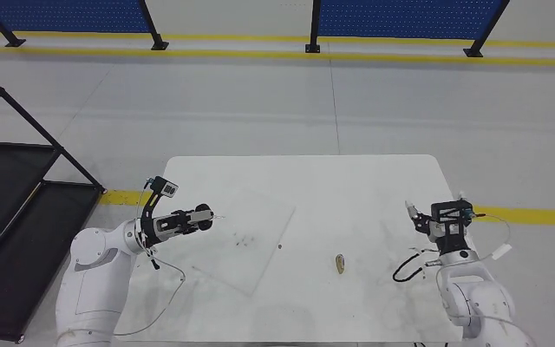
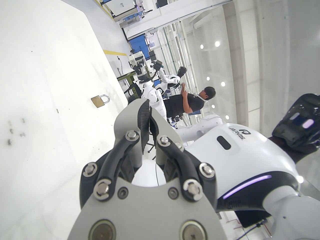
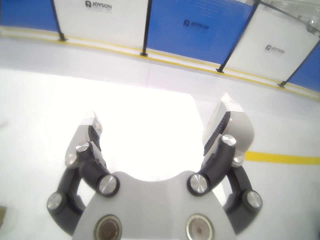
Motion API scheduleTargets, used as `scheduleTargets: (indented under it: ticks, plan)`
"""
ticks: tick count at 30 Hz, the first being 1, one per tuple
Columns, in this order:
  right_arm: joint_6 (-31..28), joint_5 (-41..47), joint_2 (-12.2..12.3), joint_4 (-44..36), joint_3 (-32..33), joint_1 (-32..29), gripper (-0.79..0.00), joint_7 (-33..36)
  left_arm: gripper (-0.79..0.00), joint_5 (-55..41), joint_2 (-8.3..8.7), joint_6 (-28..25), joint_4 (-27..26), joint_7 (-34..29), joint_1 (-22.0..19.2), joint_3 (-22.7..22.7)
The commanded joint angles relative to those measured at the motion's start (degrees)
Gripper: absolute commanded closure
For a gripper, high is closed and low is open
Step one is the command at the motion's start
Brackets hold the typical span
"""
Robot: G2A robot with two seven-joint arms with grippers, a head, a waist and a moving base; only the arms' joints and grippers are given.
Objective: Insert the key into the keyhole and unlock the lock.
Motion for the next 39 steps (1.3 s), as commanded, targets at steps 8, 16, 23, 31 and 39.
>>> scheduleTargets:
  ticks: [8, 16, 23, 31, 39]
  plan:
    - [-5.80, -4.69, -0.36, -8.91, -8.93, 3.37, -0.785, 21.97, 0.000, 0.00, 0.00, 0.00, 0.00, 0.00, 0.00, 0.00]
    - [-8.40, 8.85, -0.97, -12.21, -13.56, 5.87, -0.785, 47.30, 0.000, 0.00, 0.00, 0.00, 0.00, 0.00, 0.00, 0.00]
    - [-3.67, 19.34, -1.42, -11.95, -15.89, 10.55, -0.785, 63.72, 0.000, 0.00, 0.00, 0.00, 0.00, 0.00, 0.00, 0.00]
    - [-1.01, 22.21, -1.66, -11.68, -17.20, 12.52, -0.785, 66.88, 0.000, 0.00, 0.00, 0.00, 0.00, 0.00, 0.00, 0.00]
    - [-0.97, 21.47, -1.64, -11.38, -17.42, 12.43, -0.785, 66.62, 0.000, 0.00, 0.00, 0.00, 0.00, 0.00, 0.00, 0.00]
